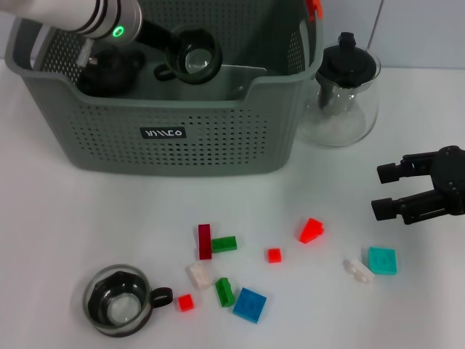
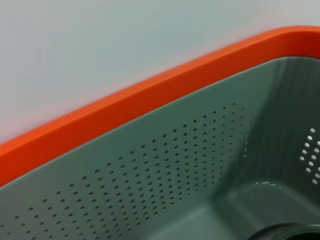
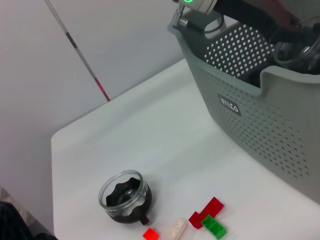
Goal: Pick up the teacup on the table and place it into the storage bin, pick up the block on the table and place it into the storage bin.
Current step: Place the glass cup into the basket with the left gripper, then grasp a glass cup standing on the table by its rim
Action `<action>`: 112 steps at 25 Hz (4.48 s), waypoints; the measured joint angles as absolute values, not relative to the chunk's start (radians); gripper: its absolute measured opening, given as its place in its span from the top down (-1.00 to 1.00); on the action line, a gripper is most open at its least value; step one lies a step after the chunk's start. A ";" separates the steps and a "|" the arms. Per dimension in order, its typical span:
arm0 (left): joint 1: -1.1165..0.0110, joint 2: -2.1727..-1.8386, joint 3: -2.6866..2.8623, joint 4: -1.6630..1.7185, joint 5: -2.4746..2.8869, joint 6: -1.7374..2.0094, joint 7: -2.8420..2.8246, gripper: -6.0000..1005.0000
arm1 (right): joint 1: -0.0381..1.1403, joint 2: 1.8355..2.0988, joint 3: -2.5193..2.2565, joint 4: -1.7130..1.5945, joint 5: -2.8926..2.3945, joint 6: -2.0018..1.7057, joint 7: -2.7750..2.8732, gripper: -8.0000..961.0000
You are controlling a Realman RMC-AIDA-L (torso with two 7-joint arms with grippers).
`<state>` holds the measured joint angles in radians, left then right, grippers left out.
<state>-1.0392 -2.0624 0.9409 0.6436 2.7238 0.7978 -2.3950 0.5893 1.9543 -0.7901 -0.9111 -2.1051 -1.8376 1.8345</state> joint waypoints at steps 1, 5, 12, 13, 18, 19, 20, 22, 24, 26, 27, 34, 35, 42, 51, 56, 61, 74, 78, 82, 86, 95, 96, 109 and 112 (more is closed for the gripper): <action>-1.039 -2.064 0.942 0.642 2.724 0.792 -2.393 0.87 | 0.589 1.954 -0.790 -0.911 -2.105 -1.838 1.835 -0.94; -1.034 -2.072 0.942 0.641 2.724 0.777 -2.388 0.86 | 0.589 1.954 -0.789 -0.911 -2.105 -1.838 1.835 -0.94; -1.034 -2.078 0.958 0.635 2.724 0.773 -2.386 0.86 | 0.588 1.955 -0.788 -0.911 -2.105 -1.838 1.835 -0.94; -1.032 -2.080 0.966 0.635 2.724 0.772 -2.386 0.86 | 0.587 1.956 -0.788 -0.911 -2.105 -1.838 1.834 -0.94; -1.030 -2.085 0.985 0.637 2.724 0.771 -2.386 0.86 | 0.586 1.956 -0.788 -0.911 -2.105 -1.836 1.830 -0.94; -1.029 -2.086 0.986 0.639 2.724 0.769 -2.386 0.80 | 0.585 1.956 -0.788 -0.911 -2.105 -1.836 1.829 -0.94; -1.029 -2.086 0.986 0.639 2.724 0.768 -2.386 0.75 | 0.585 1.956 -0.788 -0.911 -2.105 -1.836 1.827 -0.94; -1.028 -2.086 0.987 0.639 2.724 0.766 -2.385 0.64 | 0.584 1.956 -0.788 -0.911 -2.105 -1.836 1.825 -0.94; -1.028 -2.086 0.988 0.639 2.724 0.765 -2.385 0.54 | 0.582 1.956 -0.788 -0.911 -2.105 -1.836 1.824 -0.94; -1.027 -2.086 0.988 0.639 2.724 0.764 -2.385 0.44 | 0.581 1.956 -0.788 -0.911 -2.105 -1.836 1.823 -0.94; -1.027 -2.086 0.988 0.640 2.724 0.764 -2.385 0.40 | 0.580 1.956 -0.788 -0.911 -2.105 -1.836 1.822 -0.94; -1.010 -2.086 0.983 0.714 2.717 0.793 -2.391 0.08 | 0.580 1.956 -0.788 -0.911 -2.105 -1.836 1.818 -0.94; -1.002 -2.086 0.976 0.748 2.715 0.812 -2.396 0.04 | 0.580 1.956 -0.788 -0.911 -2.105 -1.836 1.817 -0.94; -0.922 -2.085 0.879 1.025 2.536 0.995 -2.418 -0.31 | 0.578 1.955 -0.781 -0.911 -2.105 -1.837 1.806 -0.94; -0.727 -2.085 0.797 1.286 2.058 1.434 -2.177 -0.31 | 0.565 1.953 -0.772 -0.910 -2.105 -1.836 1.796 -0.94; -0.654 -2.096 0.753 1.390 2.052 1.714 -2.050 -0.30 | 0.562 1.953 -0.744 -0.898 -2.104 -1.841 1.787 -0.94; -0.610 -2.106 0.714 1.416 2.065 1.929 -1.939 -0.30 | 0.563 1.951 -0.729 -0.882 -2.104 -1.839 1.780 -0.94; -0.509 -2.170 0.889 1.524 2.575 1.923 -1.891 -0.29 | 0.564 1.959 -0.724 -0.870 -2.102 -1.836 1.774 -0.94; -0.510 -2.173 0.959 1.490 2.709 1.894 -1.937 -0.29 | 0.562 1.962 -0.724 -0.870 -2.103 -1.835 1.774 -0.94; -0.509 -2.176 0.986 1.468 2.749 1.878 -1.956 -0.29 | 0.560 1.963 -0.724 -0.867 -2.103 -1.832 1.773 -0.94; -0.508 -2.178 1.006 1.433 2.760 1.867 -1.965 -0.29 | 0.560 1.963 -0.724 -0.862 -2.103 -1.831 1.772 -0.94; -0.515 -2.178 1.067 1.326 2.762 1.795 -2.003 -0.28 | 0.560 1.964 -0.724 -0.860 -2.103 -1.830 1.774 -0.94; -0.516 -2.178 1.074 1.318 2.763 1.789 -2.005 -0.28 | 0.560 1.963 -0.724 -0.860 -2.103 -1.830 1.774 -0.94; -0.535 -2.174 1.096 1.234 2.779 1.730 -2.042 0.01 | 0.564 1.962 -0.724 -0.861 -2.101 -1.830 1.774 -0.94; -0.535 -2.174 1.092 1.233 2.779 1.723 -2.051 0.18 | 0.563 1.961 -0.724 -0.863 -2.100 -1.830 1.775 -0.94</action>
<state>-0.5354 -2.1738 1.0916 1.2330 2.7788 1.7231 -2.0509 0.5633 1.9612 -0.7241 -0.8632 -2.0998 -1.8301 1.7754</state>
